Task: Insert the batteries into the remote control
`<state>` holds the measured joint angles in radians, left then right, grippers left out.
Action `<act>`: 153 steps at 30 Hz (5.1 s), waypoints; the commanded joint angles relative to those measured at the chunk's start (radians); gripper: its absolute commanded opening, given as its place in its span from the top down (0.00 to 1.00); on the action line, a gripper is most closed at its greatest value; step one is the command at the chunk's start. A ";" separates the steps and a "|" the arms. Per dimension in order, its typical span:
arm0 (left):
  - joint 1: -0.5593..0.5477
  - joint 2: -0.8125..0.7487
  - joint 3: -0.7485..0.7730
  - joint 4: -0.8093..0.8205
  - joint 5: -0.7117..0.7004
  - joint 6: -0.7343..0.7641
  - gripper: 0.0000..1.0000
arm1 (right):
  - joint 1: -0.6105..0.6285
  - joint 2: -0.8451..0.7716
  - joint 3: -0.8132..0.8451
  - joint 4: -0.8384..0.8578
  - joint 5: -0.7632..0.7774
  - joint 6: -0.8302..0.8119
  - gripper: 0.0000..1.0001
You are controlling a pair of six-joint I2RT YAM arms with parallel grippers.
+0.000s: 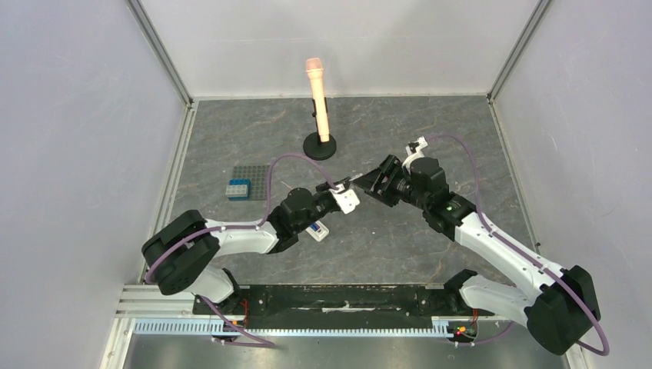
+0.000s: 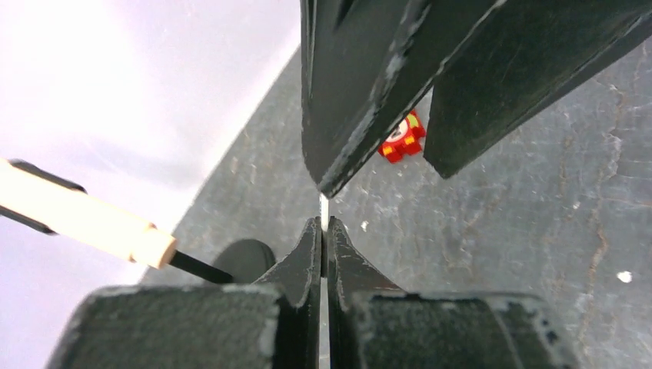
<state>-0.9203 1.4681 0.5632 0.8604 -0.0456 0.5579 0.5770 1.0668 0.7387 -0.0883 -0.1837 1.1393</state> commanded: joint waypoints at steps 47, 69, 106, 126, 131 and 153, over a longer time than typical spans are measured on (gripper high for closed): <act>-0.104 -0.447 -0.057 -0.437 -0.477 -0.697 0.24 | -0.053 0.018 -0.111 0.142 -0.050 -0.150 1.00; 0.449 -0.358 0.067 -0.901 -0.042 -1.305 0.25 | 0.360 0.521 0.192 0.059 -0.166 -0.295 1.00; 0.501 -0.161 -0.041 -0.740 0.078 -1.419 0.30 | 0.272 0.546 0.154 -0.024 -0.004 -0.285 1.00; 0.502 -0.424 -0.180 -0.903 -0.017 -1.434 0.31 | 0.250 0.552 -0.022 0.616 -0.229 -0.037 1.00; 0.503 -0.437 -0.211 -0.887 -0.005 -1.453 0.31 | 0.250 0.583 0.002 0.611 -0.180 -0.050 1.00; 0.503 -0.361 -0.247 -0.750 0.115 -1.452 0.39 | 0.214 0.696 0.016 0.575 -0.147 -0.003 1.00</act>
<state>-0.4221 1.1065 0.3202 0.0631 0.0486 -0.8715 0.8001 1.7424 0.7620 0.4068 -0.3168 1.0962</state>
